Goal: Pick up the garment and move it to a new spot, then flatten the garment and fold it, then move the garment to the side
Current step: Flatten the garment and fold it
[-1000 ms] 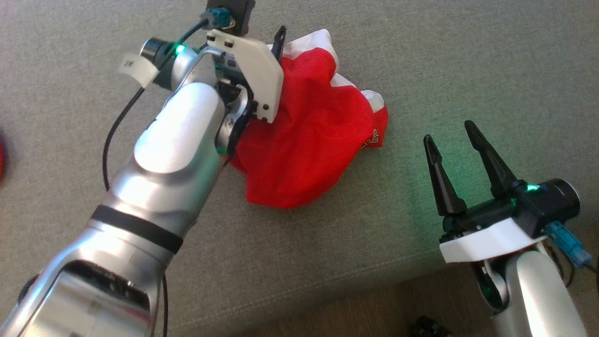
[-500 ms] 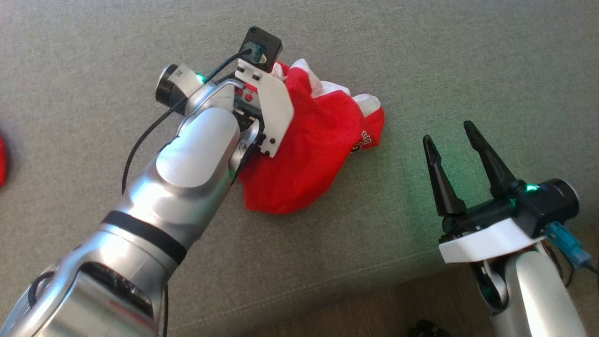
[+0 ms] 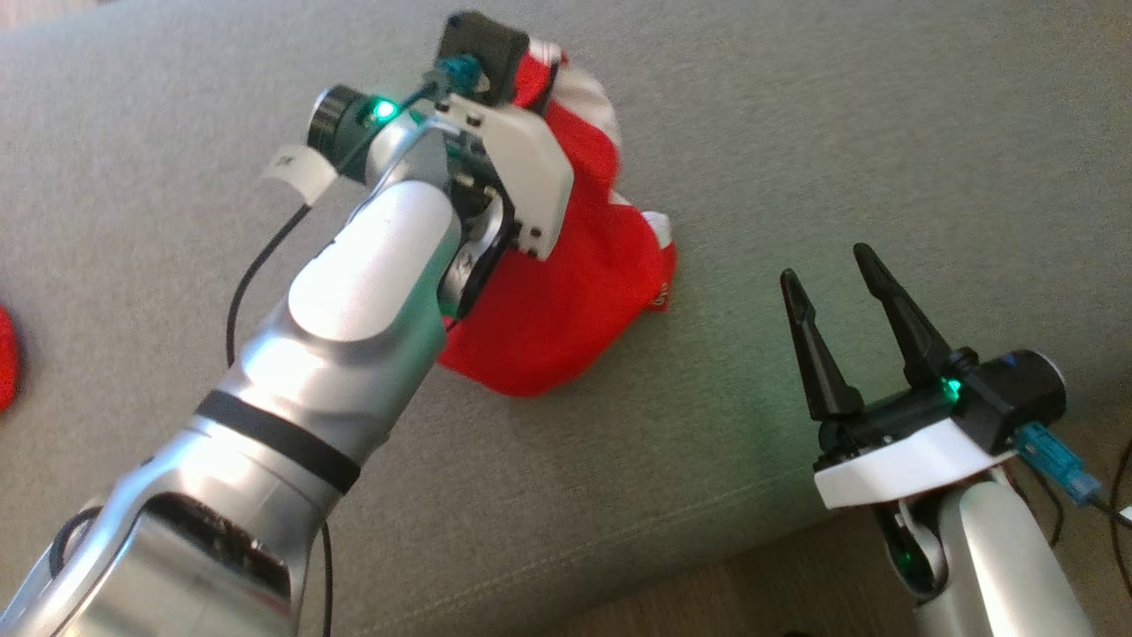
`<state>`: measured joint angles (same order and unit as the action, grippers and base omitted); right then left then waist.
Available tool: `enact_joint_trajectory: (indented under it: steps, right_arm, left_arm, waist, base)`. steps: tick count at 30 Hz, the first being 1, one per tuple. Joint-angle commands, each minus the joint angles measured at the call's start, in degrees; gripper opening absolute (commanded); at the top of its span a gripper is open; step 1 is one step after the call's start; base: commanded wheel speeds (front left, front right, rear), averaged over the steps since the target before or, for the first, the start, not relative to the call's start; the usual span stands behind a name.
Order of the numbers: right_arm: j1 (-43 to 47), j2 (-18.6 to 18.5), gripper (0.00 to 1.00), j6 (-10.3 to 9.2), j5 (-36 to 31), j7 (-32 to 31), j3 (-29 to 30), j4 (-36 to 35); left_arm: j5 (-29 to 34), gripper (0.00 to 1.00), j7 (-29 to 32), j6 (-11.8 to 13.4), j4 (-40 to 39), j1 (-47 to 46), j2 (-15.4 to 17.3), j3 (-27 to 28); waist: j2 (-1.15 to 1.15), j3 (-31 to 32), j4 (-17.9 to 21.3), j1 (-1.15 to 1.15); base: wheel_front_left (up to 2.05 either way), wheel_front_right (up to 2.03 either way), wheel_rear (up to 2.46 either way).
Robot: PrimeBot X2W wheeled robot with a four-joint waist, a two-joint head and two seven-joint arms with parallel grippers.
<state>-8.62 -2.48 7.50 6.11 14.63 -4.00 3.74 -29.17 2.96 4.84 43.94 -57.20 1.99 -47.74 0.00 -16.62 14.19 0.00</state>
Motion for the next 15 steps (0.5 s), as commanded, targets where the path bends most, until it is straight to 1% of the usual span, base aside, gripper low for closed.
enact_joint_trajectory:
  steps: [1, 5, 8, 12, 15]
  right_arm:
    - [0.6, -0.4, 1.0, -0.01, 0.6, 0.4, -1.4, -1.4]
    - [1.4, -0.4, 1.0, -0.01, 1.3, 0.4, -1.7, -0.7]
    - [2.0, -0.4, 1.0, -0.01, 1.4, 0.4, -1.5, -0.5]
    - [2.5, -0.4, 1.0, -0.01, 1.2, 0.4, -0.9, -0.5]
    - [2.9, -0.4, 1.0, -0.01, 1.0, 0.4, -0.5, -1.1]
  left_arm:
    - [-0.7, 0.0, -1.7, 0.6, -2.9, -4.0, 0.9, 2.1]
    - [-2.8, 0.0, -5.5, 2.2, -7.4, -6.3, 0.9, 2.3]
    - [-2.4, 0.0, -9.0, 4.7, -11.3, -8.7, 0.9, 1.2]
    - [-2.7, 0.0, -12.8, 7.8, -16.8, -9.0, 0.9, -0.6]
    - [-2.6, 0.0, -14.2, 9.3, -20.0, -5.2, 1.0, -2.3]
  waist:
    - [0.0, 2.5, 1.9, 0.0]
    - [0.0, 5.8, 3.7, 0.0]
    - [0.0, 8.1, 4.1, 0.0]
    - [0.0, 9.9, 3.0, 0.0]
    - [0.0, 9.7, 1.2, 0.0]
  base:
    - [0.0, 0.0, 0.0]
    - [0.0, 0.0, 0.0]
    - [0.0, 0.0, 0.0]
    - [0.0, 0.0, 0.0]
    - [0.0, 0.0, 0.0]
